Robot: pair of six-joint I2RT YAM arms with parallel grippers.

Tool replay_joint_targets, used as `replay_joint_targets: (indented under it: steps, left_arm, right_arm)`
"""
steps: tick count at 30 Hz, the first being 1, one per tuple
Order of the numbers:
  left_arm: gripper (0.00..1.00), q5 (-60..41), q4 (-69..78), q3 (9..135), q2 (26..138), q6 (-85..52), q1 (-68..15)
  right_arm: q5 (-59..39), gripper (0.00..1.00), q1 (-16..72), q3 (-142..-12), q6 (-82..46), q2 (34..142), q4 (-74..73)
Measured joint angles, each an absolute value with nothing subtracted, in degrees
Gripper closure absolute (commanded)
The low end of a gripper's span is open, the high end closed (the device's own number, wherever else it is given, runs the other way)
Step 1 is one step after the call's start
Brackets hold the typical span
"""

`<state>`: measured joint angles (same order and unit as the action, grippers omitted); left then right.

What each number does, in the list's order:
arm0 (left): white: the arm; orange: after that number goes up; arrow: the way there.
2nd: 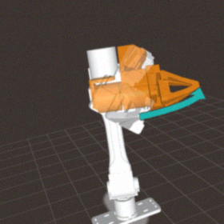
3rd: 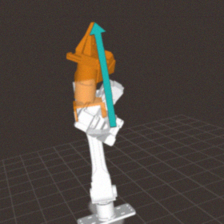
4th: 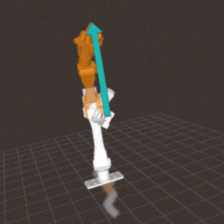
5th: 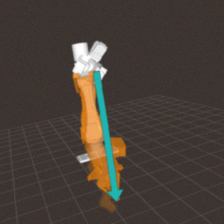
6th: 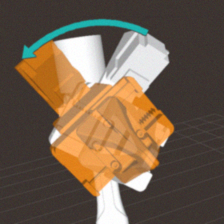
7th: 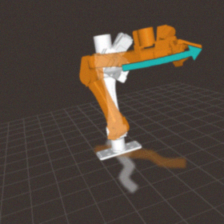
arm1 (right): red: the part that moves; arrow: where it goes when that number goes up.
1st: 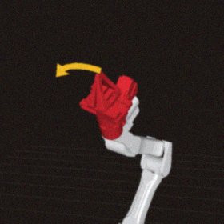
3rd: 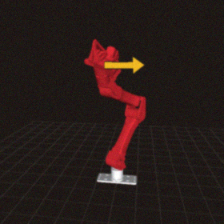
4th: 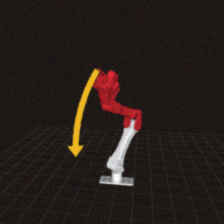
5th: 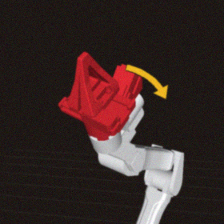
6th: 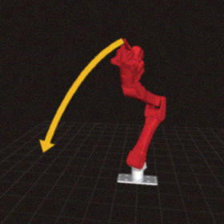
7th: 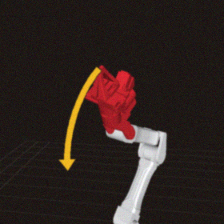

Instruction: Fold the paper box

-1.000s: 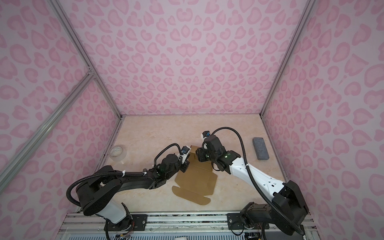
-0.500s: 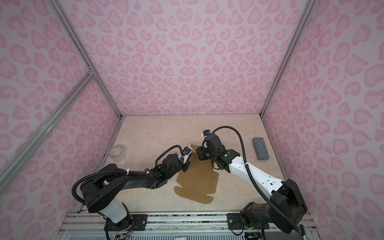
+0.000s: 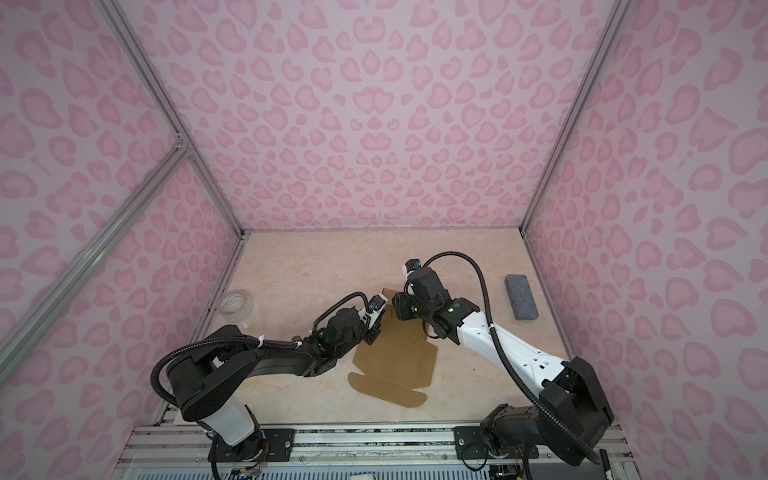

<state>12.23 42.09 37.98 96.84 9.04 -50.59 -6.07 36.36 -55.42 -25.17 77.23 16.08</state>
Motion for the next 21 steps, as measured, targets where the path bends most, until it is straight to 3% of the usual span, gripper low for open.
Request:
replay_joint_targets:
  steps: [21]
  left_arm:
    - [0.80, 11.97, 47.79, 38.41, 101.19, 9.72, -50.59]
  right_arm:
    - [-6.24, 0.52, 36.36, -55.61, -25.96, 77.91, 15.49]
